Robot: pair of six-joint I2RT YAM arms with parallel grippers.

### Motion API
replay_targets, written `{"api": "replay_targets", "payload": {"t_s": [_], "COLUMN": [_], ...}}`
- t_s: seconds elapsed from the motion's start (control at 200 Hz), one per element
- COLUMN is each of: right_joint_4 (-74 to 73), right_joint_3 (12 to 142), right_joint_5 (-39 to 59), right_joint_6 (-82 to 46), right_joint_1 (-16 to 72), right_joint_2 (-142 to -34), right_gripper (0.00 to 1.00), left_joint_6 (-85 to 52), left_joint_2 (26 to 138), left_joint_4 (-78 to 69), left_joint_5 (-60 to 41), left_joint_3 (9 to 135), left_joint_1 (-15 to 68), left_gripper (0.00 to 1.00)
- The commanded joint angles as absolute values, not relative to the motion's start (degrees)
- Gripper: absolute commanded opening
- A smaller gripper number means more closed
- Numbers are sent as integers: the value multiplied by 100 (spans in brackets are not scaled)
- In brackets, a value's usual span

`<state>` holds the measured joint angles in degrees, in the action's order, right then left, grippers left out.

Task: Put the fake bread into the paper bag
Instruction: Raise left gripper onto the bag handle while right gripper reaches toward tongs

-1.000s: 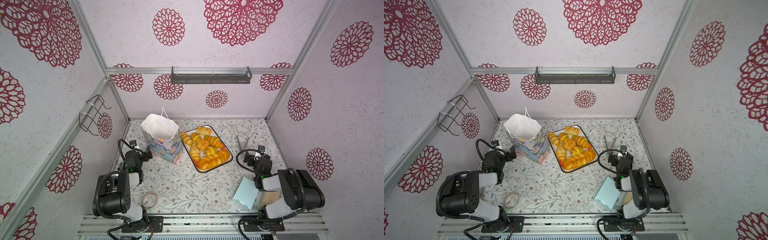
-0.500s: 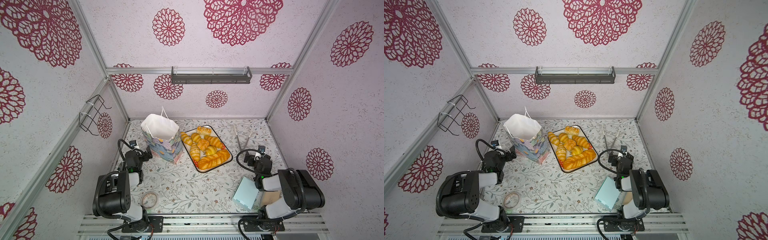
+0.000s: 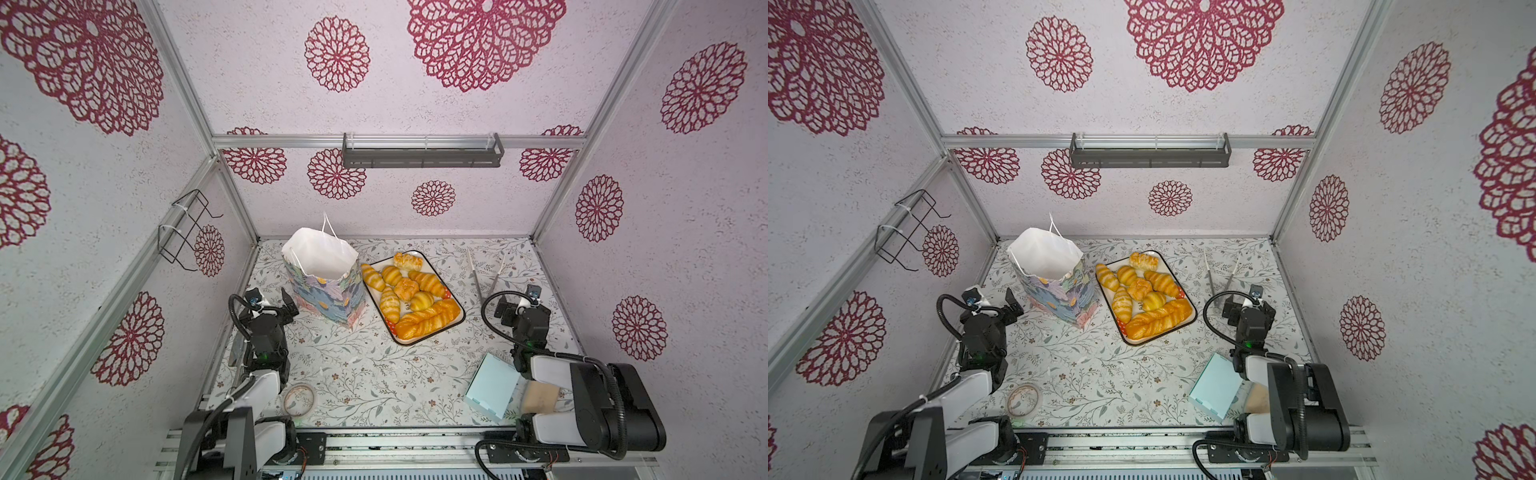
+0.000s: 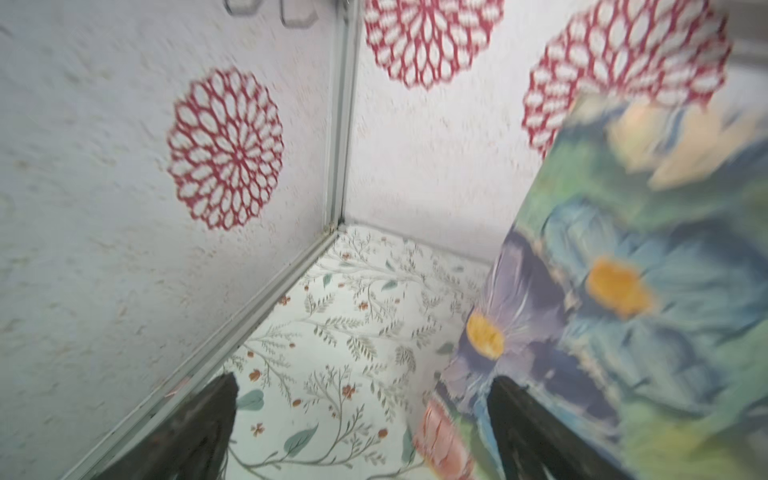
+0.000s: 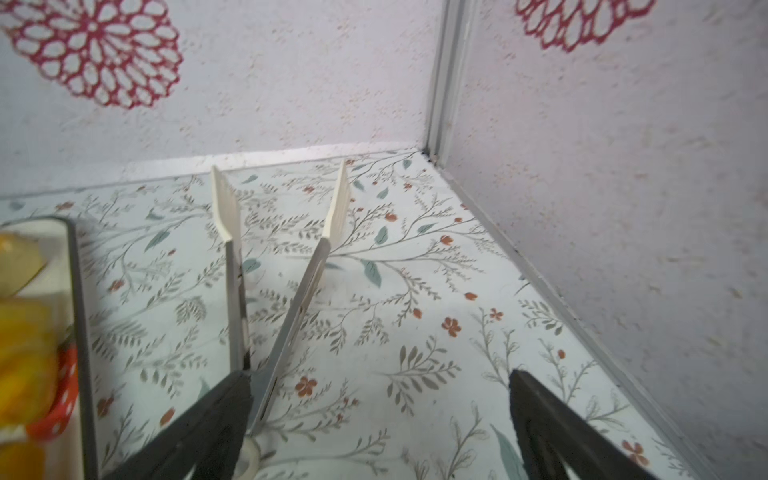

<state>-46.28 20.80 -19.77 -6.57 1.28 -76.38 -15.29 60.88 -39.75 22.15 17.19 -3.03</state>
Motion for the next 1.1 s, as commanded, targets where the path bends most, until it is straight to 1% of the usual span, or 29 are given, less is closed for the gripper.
{"api": "replay_targets", "payload": {"t_s": [0.0,0.095,0.2,0.28,0.355,0.45,0.53,0.68,0.826,0.926,1.096], "right_joint_4": [-2714,-1266,574,1700,2450,2632,2566,2925,2841,2731,2762], "right_joint_3": [2843,3731,5087,6048,6861,7221,7275,7723,7696,7613,7633], "right_joint_5": [-3089,-3090,-3046,-2940,-2639,-2339,-2191,-1935,-1664,-1657,-1669], "right_joint_6": [-1764,-2214,-2829,-3199,-3323,-3265,-2989,-2719,-2509,-2438,-2365], "right_joint_1": [92,63,53,54,61,70,70,70,172,317,505], "right_joint_2": [-7216,-7237,-7652,-8061,-8454,-8709,-8834,-9318,-9477,-9477,-9604], "right_gripper": [99,99,99,99,99,99,99,99,99,99,99], "left_joint_6": [-2569,-2914,-3221,-3359,-3888,-3969,-3748,-3333,-3047,-2905,-2687], "left_joint_2": [5279,4588,3924,3617,3535,3691,3760,4017,4839,5410,6120], "left_joint_4": [-2401,-1492,-370,392,1415,2456,2803,3337,3972,4156,4072], "left_joint_5": [3259,3166,3281,3120,3196,2977,2500,1421,212,-461,-974], "left_joint_3": [1986,2218,2671,3130,3770,4646,5114,5904,6715,7070,7258], "left_joint_1": [-120,14,210,219,218,220,219,219,218,246,272], "left_gripper": [97,97,97,97,97,97,97,97,97,97,97]}}
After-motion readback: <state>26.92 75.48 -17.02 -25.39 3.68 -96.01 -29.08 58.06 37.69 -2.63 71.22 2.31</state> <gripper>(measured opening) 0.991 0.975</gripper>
